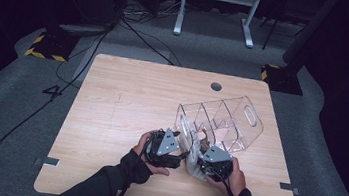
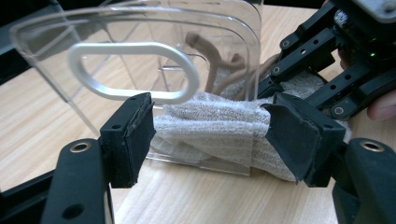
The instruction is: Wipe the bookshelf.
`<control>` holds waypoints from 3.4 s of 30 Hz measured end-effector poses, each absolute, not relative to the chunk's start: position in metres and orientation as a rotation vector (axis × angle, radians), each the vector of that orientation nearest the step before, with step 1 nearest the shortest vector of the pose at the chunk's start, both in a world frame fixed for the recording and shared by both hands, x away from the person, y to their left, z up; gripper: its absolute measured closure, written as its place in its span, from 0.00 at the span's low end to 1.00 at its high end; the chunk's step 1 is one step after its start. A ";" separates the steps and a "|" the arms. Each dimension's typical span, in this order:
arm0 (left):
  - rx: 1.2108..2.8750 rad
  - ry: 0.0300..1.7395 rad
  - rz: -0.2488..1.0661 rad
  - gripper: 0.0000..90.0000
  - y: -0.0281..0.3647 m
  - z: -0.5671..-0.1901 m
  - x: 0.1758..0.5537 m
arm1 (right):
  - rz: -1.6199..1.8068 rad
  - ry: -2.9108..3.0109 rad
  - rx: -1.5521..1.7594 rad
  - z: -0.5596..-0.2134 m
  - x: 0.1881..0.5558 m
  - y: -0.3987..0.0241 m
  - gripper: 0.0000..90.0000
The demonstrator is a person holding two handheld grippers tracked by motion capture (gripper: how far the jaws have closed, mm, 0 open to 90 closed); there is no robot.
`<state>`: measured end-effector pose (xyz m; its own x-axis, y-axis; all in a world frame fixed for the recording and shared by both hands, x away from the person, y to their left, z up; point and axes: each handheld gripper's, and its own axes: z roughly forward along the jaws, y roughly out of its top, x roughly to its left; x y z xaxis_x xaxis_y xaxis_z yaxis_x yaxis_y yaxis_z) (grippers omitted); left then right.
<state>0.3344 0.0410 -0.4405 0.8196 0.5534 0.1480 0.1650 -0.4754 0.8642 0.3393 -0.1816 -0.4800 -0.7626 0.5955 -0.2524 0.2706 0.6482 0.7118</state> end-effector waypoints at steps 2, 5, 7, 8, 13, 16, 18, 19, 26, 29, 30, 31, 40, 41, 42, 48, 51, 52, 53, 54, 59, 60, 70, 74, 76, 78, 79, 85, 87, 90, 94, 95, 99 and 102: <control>2.051 0.524 0.508 0.35 0.037 -0.442 0.333 | 0.943 2.403 0.684 -0.483 0.339 -0.185 0.80; 2.062 0.523 0.507 0.35 0.031 -0.445 0.332 | 0.969 2.412 0.690 -0.485 0.337 -0.190 0.79; 2.074 0.521 0.510 0.35 0.024 -0.447 0.333 | 0.976 2.412 0.667 -0.490 0.337 -0.191 0.79; 2.074 0.527 0.506 0.35 0.022 -0.447 0.333 | 0.979 2.411 0.667 -0.491 0.338 -0.190 0.79; 2.048 0.549 0.521 0.34 0.015 -0.444 0.334 | 0.961 2.409 0.647 -0.489 0.336 -0.189 0.77; 2.027 0.598 0.531 0.34 0.014 -0.441 0.339 | 0.982 2.408 0.646 -0.484 0.333 -0.191 0.76; 2.016 0.629 0.548 0.34 0.014 -0.440 0.342 | 0.975 2.398 0.641 -0.481 0.331 -0.189 0.76; 2.012 0.645 0.551 0.34 0.014 -0.439 0.344 | 0.969 2.397 0.643 -0.481 0.331 -0.189 0.76; 2.023 0.657 0.586 0.33 0.014 -0.437 0.346 | 0.979 2.370 0.605 -0.466 0.329 -0.189 0.80; 2.023 0.660 0.597 0.33 0.016 -0.437 0.347 | 1.031 2.341 0.614 -0.452 0.327 -0.197 0.81; 2.023 0.663 0.599 0.33 0.017 -0.436 0.348 | 1.034 2.332 0.613 -0.450 0.326 -0.198 0.81; 2.022 0.669 0.599 0.33 0.018 -0.436 0.348 | 1.040 2.330 0.613 -0.448 0.325 -0.200 0.81; 2.010 0.721 0.643 0.33 0.030 -0.436 0.353 | 1.051 2.369 0.600 -0.449 0.315 -0.206 0.82; 2.009 0.729 0.649 0.33 0.032 -0.435 0.354 | 1.049 2.385 0.597 -0.451 0.314 -0.206 0.82; 2.004 0.740 0.652 0.34 0.032 -0.436 0.355 | 1.038 2.395 0.593 -0.453 0.312 -0.207 0.82; 1.994 0.771 0.664 0.35 0.040 -0.436 0.360 | 1.010 2.423 0.617 -0.461 0.308 -0.216 0.82; 1.985 0.793 0.664 0.38 0.043 -0.436 0.363 | 1.022 2.410 0.649 -0.458 0.307 -0.227 0.82; 1.987 0.794 0.668 0.38 0.044 -0.436 0.364 | 1.024 2.403 0.657 -0.457 0.307 -0.231 0.82; 1.984 0.797 0.670 0.39 0.045 -0.436 0.365 | 1.016 2.395 0.655 -0.456 0.307 -0.235 0.82; 1.981 0.801 0.672 0.39 0.046 -0.436 0.366 | 1.015 2.391 0.664 -0.456 0.306 -0.238 0.82; 1.971 0.829 0.664 0.41 0.047 -0.438 0.370 | 1.003 2.367 0.731 -0.457 0.307 -0.259 0.82; 1.968 0.832 0.658 0.41 0.046 -0.439 0.371 | 0.990 2.359 0.744 -0.457 0.308 -0.264 0.82; 1.970 0.862 0.624 0.42 0.040 -0.449 0.378 | 0.993 2.319 0.853 -0.458 0.315 -0.290 0.82; 1.960 0.863 0.606 0.45 0.042 -0.450 0.380 | 0.987 2.313 0.849 -0.456 0.315 -0.292 0.82; 1.968 0.843 0.616 0.52 0.044 -0.450 0.379 | 0.974 2.302 0.854 -0.453 0.315 -0.294 0.82; 1.972 0.836 0.626 0.57 0.046 -0.450 0.381 | 0.990 2.289 0.869 -0.450 0.314 -0.298 0.82; 1.971 0.837 0.625 0.60 0.048 -0.450 0.382 | 0.991 2.283 0.873 -0.449 0.314 -0.301 0.82; 1.965 0.855 0.637 0.68 0.057 -0.450 0.387 | 1.036 2.233 0.928 -0.444 0.314 -0.317 0.82; 1.977 0.846 0.640 0.70 0.061 -0.449 0.389 | 1.034 2.222 0.936 -0.444 0.314 -0.320 0.82; 1.985 0.844 0.641 0.73 0.066 -0.449 0.392 | 1.043 2.202 0.941 -0.441 0.314 -0.324 0.82; 2.013 0.804 0.660 0.78 0.076 -0.448 0.398 | 1.068 2.192 0.948 -0.439 0.315 -0.327 0.82; 2.015 0.797 0.655 0.78 0.077 -0.448 0.399 | 1.068 2.192 0.948 -0.439 0.315 -0.327 0.82; 2.009 0.807 0.660 0.79 0.081 -0.448 0.401 | 1.090 2.182 0.951 -0.436 0.314 -0.331 0.81; 2.010 0.805 0.668 0.80 0.083 -0.448 0.402 | 1.103 2.178 0.947 -0.432 0.312 -0.333 0.81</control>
<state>0.4018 0.0826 -0.4478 0.6505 0.7432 0.1568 0.2902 -0.4340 0.8529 0.3119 -0.3330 -0.4321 -0.6225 0.7716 -0.1312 0.3510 0.4251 0.8343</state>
